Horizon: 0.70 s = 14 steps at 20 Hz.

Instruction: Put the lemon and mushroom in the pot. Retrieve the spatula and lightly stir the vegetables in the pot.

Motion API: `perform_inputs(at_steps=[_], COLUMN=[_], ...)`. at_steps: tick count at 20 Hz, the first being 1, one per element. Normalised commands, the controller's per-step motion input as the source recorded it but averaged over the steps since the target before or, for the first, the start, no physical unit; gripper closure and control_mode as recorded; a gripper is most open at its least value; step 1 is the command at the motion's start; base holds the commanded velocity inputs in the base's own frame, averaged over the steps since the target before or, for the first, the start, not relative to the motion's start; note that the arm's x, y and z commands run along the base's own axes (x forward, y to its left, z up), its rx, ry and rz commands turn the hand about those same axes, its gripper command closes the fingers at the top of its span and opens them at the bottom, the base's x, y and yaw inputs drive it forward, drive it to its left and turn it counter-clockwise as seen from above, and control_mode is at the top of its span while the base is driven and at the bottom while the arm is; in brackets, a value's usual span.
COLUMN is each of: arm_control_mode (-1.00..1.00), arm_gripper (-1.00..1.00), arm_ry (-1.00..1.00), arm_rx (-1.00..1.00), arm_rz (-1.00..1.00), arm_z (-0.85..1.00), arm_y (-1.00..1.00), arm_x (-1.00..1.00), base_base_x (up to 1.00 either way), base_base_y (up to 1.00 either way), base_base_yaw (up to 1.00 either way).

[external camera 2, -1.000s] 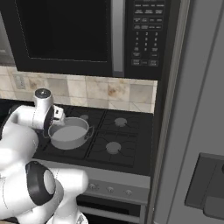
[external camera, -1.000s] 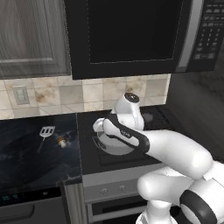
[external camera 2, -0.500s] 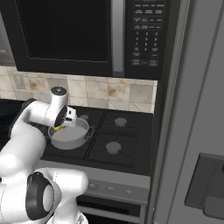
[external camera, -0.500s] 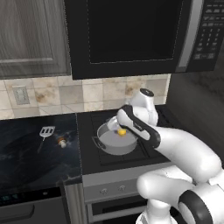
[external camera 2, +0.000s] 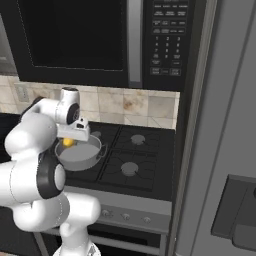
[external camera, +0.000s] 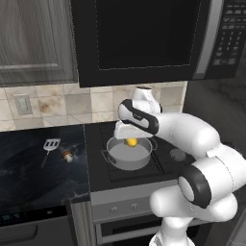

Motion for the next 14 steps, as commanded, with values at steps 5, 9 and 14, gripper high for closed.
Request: perform_inputs(at_steps=[5,9,14], arm_control_mode=[-1.00,-1.00,-1.00], arm_gripper=[1.00,1.00,1.00], arm_ry=[0.00,0.00,0.00], arm_rx=[0.00,-0.01,-0.02], arm_rz=[0.00,0.00,0.00], arm_z=[-0.16,-0.17,-0.19], arm_y=[-0.14,-0.03,0.00], arm_x=[0.17,0.21,0.08], base_base_x=[0.00,0.00,0.00], base_base_y=[0.00,0.00,0.00], base_base_yaw=[0.00,0.00,0.00])
